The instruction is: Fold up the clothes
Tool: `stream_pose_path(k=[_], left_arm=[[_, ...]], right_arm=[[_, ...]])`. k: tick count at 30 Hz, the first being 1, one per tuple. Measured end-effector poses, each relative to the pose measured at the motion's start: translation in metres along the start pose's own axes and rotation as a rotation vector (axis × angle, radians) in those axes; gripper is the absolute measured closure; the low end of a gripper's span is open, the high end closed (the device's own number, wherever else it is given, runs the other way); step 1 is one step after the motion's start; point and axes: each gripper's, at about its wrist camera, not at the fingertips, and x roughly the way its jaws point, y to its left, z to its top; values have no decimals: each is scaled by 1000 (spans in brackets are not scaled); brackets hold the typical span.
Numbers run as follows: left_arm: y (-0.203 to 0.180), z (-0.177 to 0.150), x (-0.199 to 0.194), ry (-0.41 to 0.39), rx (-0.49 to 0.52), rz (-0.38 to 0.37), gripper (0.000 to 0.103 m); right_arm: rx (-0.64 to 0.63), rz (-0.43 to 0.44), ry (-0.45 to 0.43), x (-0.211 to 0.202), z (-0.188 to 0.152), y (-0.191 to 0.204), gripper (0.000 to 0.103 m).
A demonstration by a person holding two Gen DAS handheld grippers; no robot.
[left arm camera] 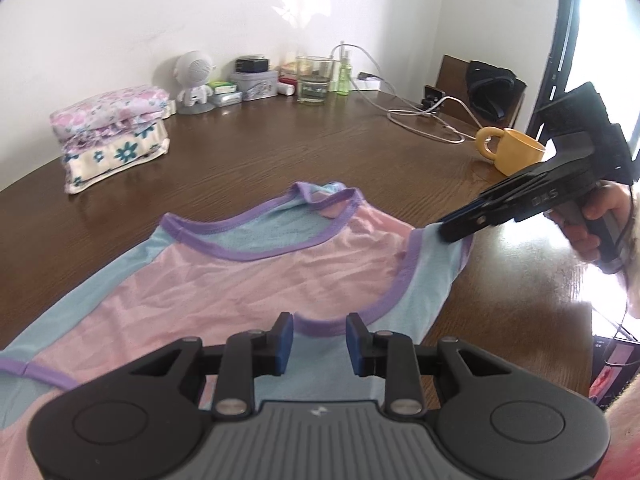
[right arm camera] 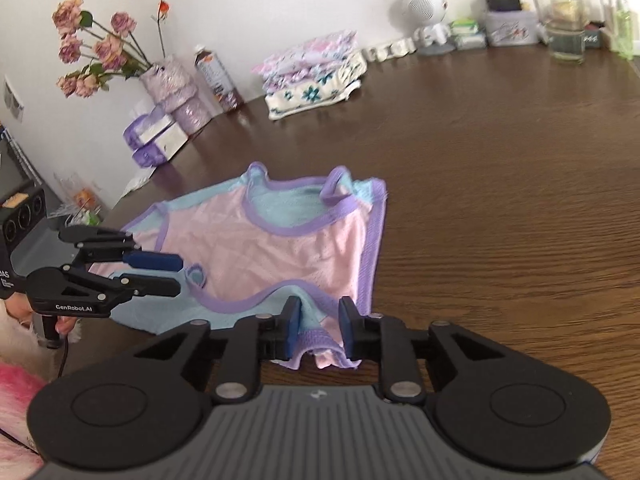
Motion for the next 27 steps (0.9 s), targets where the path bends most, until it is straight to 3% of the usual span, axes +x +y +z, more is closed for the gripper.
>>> stream_pose_path(k=[15,20,27], left_arm=[[6,-11,12,25,-8,18,78],[6,-11,0,-15,-30,4,78],[-9,-15,-10,-33,-30,-43,77]], right_arm=[[-156,-169,15,6,-8,14,78],[-104,-145,-69,-22,-11,17,78],[32,-115,-70,-25,-38,25,74]])
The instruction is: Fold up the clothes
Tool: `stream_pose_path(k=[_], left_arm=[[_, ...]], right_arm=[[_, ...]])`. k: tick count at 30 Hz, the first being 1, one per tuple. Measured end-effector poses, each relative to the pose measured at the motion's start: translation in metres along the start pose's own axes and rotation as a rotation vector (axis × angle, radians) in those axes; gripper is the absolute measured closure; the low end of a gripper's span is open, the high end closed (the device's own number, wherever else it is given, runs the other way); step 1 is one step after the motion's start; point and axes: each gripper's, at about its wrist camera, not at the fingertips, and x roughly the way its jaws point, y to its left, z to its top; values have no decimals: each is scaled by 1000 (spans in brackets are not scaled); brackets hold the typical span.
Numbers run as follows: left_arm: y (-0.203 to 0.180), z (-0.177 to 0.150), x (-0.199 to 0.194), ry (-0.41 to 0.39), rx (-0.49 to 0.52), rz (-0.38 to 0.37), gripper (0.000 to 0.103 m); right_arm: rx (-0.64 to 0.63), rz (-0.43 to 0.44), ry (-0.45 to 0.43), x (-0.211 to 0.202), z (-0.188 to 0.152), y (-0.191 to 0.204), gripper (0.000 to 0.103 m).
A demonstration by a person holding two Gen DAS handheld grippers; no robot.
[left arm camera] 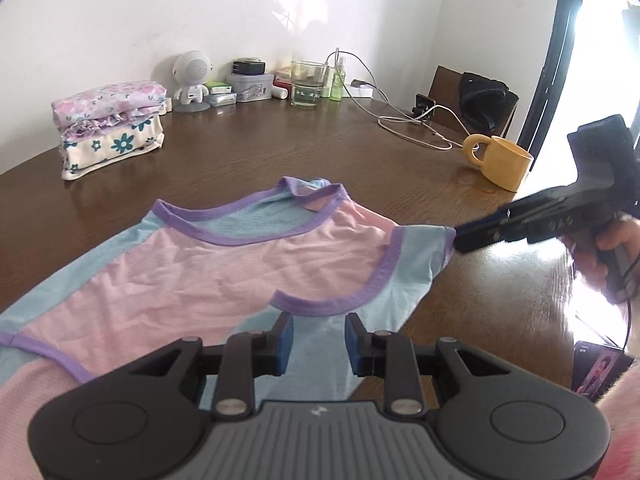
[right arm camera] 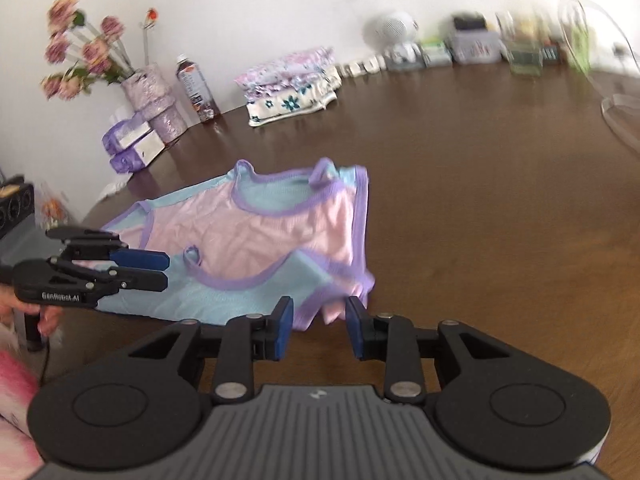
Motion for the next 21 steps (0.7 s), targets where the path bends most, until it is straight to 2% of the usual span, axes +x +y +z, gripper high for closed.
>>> stream_pose_path(k=[3,6,7,8,9,15,18,21], left_arm=[[-3,-3,-1,-7,-14,2,77],[-4,-6,1,0,-9,12,78],[-3,-8,3,6,-11,14,78],[-2,-9,5,13,-16,14,78],[0,-11,7,19,-24,16,78],[10,-16,9,22,-61,-2,78],[12,-17,8,18,-71,-9,78],[13,-17,8,14,-76,-13,77]], right_arm=[[76,27,-15,4,-7,-1,74],[100,25,-34,9,-9,0,75],[98,26,-32,11,-9,0,83],[93,27,-27,14,-8,1,96],[88,27,-22,16,-8,2,98],[49,14,-15,10,6,-7,99],[40,9,22,17,9,-11,99],[45,5,51,21,3,-10,94]])
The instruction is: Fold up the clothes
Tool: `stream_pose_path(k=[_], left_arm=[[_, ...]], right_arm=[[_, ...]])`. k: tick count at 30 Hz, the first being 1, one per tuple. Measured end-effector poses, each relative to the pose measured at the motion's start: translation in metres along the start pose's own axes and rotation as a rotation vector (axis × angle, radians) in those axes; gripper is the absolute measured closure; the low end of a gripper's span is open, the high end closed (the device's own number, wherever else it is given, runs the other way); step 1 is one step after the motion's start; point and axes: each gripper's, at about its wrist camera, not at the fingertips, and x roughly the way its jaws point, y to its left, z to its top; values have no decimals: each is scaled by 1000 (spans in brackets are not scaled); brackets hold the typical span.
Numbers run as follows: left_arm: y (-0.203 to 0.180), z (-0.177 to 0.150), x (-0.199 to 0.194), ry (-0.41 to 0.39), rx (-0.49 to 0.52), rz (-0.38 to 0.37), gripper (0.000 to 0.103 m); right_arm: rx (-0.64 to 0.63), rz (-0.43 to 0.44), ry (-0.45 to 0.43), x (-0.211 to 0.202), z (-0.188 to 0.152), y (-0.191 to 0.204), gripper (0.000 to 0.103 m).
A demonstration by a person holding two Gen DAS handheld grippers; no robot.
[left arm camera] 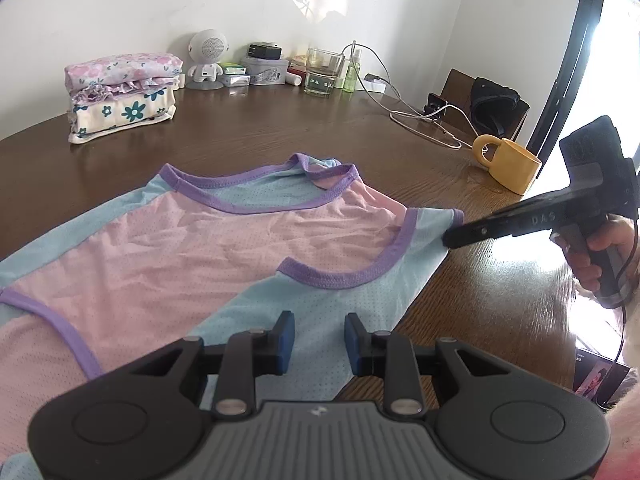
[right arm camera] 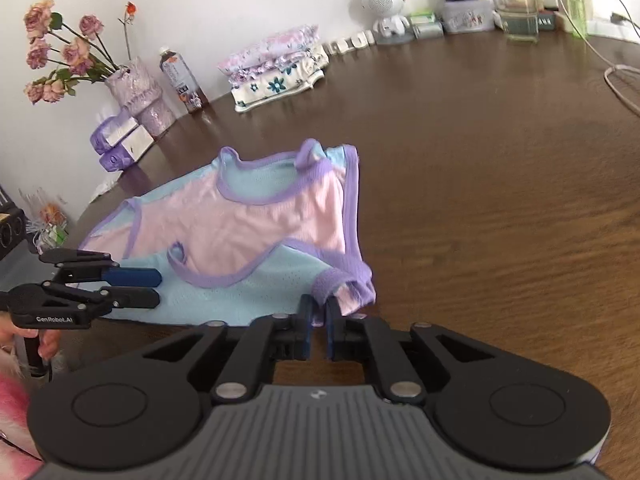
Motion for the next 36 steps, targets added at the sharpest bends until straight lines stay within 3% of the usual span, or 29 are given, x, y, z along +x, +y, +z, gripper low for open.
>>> stream_pose_path(k=[6,10,14,18,30,36], left_arm=[[1,1,-8,-33,-6,1,77],[1,4,-9,-57,-3,-15,79],[2,5,-2,-44,-8,-7,79],[4,3,3,-39,-21,4,78],[12,-2,3,-68,-49,-17,76],[17,-3,2,-74,-72,-40,76]], right_arm=[[49,4,-124,-36,-9,1,87],[10,26,-212,-42,-11,17,87],[-80,-12,-204,-14,-10,39,88],[-111,-130,-188,12,-7,41,88],[-32,-126,-197,23,-12,29,90],[-38,-189,-222,26,-11,42,90]])
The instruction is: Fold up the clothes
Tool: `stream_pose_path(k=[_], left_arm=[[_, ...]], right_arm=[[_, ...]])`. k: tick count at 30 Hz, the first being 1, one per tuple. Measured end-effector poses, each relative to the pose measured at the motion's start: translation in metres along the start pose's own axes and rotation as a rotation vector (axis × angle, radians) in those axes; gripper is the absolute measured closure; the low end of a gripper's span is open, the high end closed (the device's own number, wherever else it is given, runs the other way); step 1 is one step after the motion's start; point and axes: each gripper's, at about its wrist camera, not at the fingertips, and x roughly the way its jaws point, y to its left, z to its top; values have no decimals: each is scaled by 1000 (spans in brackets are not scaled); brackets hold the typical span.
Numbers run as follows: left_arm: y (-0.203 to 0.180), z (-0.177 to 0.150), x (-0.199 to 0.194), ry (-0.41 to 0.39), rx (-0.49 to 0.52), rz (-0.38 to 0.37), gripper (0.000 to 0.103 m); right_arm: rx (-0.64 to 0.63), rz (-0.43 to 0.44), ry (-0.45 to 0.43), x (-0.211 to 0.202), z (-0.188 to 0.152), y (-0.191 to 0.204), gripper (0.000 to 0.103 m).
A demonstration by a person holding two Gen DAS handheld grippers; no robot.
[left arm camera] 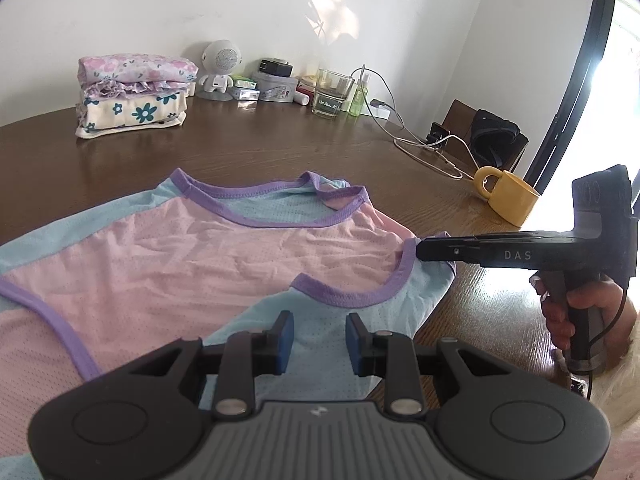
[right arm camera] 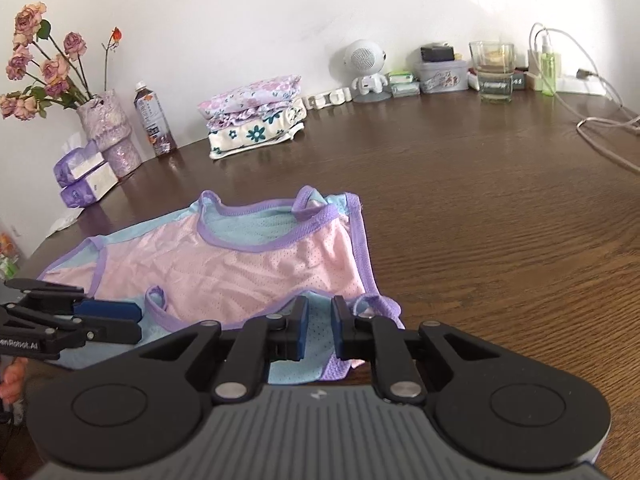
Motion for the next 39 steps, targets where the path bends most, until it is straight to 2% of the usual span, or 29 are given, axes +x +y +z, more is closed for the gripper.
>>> stream_pose_path(k=[4,10,11,12,13,14,16,17,19,21,23,24,39], left_arm=[[0,0,0,1,-4,0,76],[-2,-1,-1,-4,-6,16,74],[-3,-1,-1,-7,-11,22,70],[-3,-1,-3,-15,-17,28,58],[-4,-1,-6,-28,-23,34,52],[-4,0,-9,-43,-28,38,51],[-5,1,-17,-77,-41,35,45],[-5,2,-21,-96,-49,37,40],[-8,4,-30,-135,-61,49,19],[-11,5,-39,-167,-69,65,10],[-13,3,-47,-192,-78,74,9],[-14,1,-51,-203,-82,78,7],[-9,-45,-105,-263,-214,220,2]], right_arm=[[-15,-49,-4,4,-1,8,90],[-25,-57,-6,6,-3,10,88],[-19,-55,-7,4,-2,11,84],[-11,-51,-10,2,-2,11,79],[-8,-49,-23,-1,-2,13,62],[-6,-48,-41,-6,-2,15,47],[-26,-43,-78,-17,-2,23,43],[-37,-40,-94,-23,-2,27,35],[-62,-38,-122,-33,-2,36,23],[-91,-40,-144,-40,-3,45,19],[-112,-42,-155,-45,-5,53,5],[-119,-41,-160,-47,-7,57,1],[-146,-10,-125,-57,-34,92,0]])
